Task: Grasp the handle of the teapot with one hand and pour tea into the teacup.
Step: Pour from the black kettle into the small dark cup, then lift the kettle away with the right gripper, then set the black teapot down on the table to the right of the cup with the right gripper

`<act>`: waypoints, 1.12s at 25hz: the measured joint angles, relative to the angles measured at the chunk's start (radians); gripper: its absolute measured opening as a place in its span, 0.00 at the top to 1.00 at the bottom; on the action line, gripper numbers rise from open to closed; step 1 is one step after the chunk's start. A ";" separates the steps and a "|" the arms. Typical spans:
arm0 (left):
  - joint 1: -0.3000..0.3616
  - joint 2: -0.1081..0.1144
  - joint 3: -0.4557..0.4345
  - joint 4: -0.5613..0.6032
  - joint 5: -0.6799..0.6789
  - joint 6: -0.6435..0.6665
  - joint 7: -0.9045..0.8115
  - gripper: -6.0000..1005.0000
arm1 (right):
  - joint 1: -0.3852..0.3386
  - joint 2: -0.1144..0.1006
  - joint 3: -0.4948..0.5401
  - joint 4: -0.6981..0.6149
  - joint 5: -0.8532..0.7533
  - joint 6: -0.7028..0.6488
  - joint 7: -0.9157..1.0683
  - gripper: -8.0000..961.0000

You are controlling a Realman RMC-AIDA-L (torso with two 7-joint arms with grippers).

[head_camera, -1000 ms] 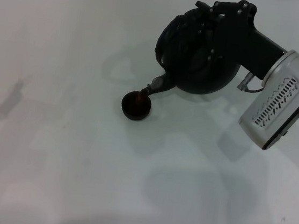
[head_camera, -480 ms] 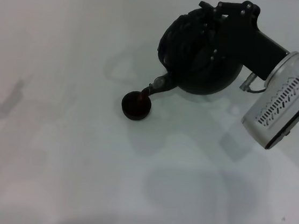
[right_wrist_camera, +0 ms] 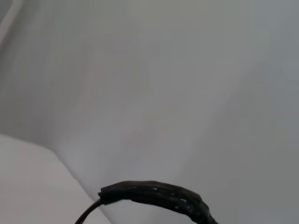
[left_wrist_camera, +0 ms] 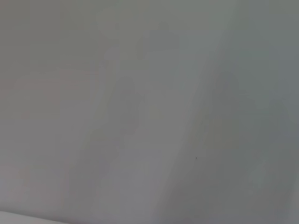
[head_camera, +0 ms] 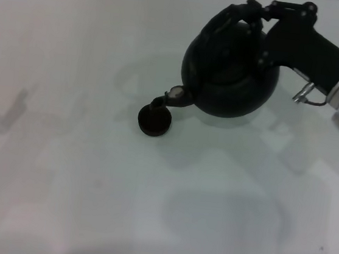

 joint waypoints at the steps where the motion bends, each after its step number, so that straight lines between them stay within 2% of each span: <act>1: 0.000 0.000 0.000 0.000 0.000 0.000 0.000 0.13 | -0.002 0.000 0.013 0.010 0.000 -0.009 0.043 0.88; 7: 0.000 0.001 0.000 0.002 0.000 0.008 0.000 0.13 | -0.029 -0.008 0.096 0.055 0.000 -0.064 0.232 0.88; 11: 0.000 0.001 0.000 0.003 0.000 0.022 0.001 0.13 | -0.080 -0.026 0.137 0.066 0.000 -0.112 0.284 0.88; 12: 0.000 0.001 0.000 0.003 0.000 0.025 0.001 0.13 | -0.102 -0.038 0.144 0.069 -0.002 -0.143 0.298 0.88; 15: 0.000 0.001 0.000 0.003 0.000 0.026 0.001 0.13 | -0.117 -0.043 0.144 0.085 -0.015 -0.184 0.301 0.88; 19: -0.008 0.001 0.000 0.003 0.000 0.029 0.001 0.13 | -0.125 -0.034 0.151 0.134 -0.050 -0.236 0.283 0.88; 24: -0.024 0.001 0.007 0.003 0.001 0.038 0.002 0.13 | -0.107 -0.002 0.209 0.251 -0.076 -0.342 0.222 0.88; 28: -0.025 0.001 0.007 0.003 0.001 0.038 0.001 0.13 | -0.083 0.005 0.226 0.306 -0.077 -0.370 0.173 0.88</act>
